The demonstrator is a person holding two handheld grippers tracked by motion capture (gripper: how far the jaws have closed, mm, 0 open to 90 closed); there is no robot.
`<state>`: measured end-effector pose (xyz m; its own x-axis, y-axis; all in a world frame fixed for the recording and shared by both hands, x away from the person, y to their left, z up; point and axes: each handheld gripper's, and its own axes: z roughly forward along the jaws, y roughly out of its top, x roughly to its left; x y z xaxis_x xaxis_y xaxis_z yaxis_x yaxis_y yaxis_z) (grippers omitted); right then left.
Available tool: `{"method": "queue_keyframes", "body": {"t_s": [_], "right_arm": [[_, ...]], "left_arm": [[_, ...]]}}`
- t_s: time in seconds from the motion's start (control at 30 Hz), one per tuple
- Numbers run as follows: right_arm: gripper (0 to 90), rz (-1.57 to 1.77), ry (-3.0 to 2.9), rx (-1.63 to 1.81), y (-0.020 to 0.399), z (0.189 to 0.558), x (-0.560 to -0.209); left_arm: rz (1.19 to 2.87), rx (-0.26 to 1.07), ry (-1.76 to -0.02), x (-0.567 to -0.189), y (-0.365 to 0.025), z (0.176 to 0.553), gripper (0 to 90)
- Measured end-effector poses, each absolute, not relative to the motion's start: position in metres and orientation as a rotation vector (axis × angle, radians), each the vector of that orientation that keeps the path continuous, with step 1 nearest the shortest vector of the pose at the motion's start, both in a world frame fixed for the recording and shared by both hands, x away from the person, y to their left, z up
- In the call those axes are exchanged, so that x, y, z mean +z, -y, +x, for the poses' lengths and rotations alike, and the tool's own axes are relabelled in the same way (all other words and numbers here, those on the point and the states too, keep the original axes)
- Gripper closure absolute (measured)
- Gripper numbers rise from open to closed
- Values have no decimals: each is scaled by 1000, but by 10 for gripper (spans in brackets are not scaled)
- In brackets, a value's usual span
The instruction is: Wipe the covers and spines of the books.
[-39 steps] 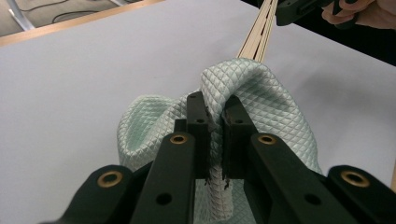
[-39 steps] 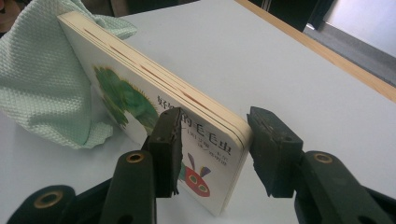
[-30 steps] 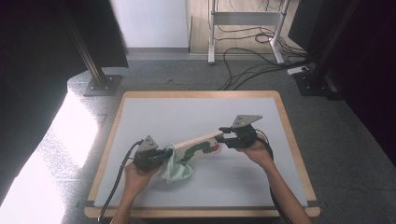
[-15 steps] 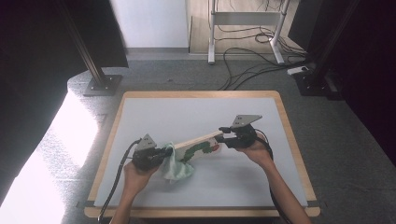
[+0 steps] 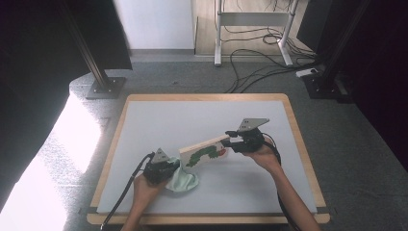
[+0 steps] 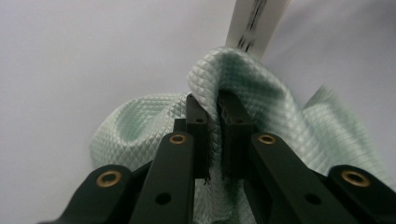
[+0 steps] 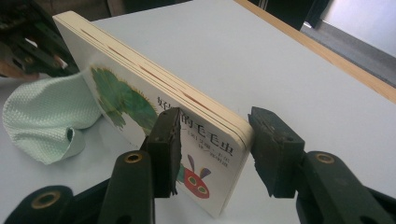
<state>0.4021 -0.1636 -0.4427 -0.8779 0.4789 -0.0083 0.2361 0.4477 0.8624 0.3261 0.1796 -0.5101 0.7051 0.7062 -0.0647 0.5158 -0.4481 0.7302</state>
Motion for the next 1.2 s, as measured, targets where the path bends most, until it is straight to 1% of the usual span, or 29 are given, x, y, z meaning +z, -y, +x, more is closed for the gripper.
{"method": "queue_keyframes", "body": {"t_s": [0.07,0.23,0.5,0.63,0.7,0.8,0.9,1.03,1.1,1.2], "right_arm": [[531,620,-2449,1403,164,402,-443],[527,622,-2447,1398,163,402,-443],[521,627,-2446,1396,162,402,-443],[521,623,-2450,1393,162,402,-442],[521,623,-2449,1393,162,402,-442],[521,622,-2448,1395,163,402,-443],[521,620,-2451,1394,163,402,-442],[519,624,-2448,1396,162,402,-443],[517,626,-2447,1396,162,403,-443],[516,624,-2448,1394,162,403,-443]], "left_arm": [[2131,309,-941,-516,-180,325,837],[2113,297,-967,-514,-179,324,839],[2022,256,-919,-492,-187,316,837],[2055,257,-921,-498,-184,317,835],[2102,268,-938,-509,-180,318,835],[2102,245,-955,-519,-181,320,835],[2082,230,-953,-522,-183,321,835],[2079,242,-952,-517,-183,320,838],[2024,236,-938,-505,-187,319,838],[1997,249,-924,-494,-188,319,837]]}}
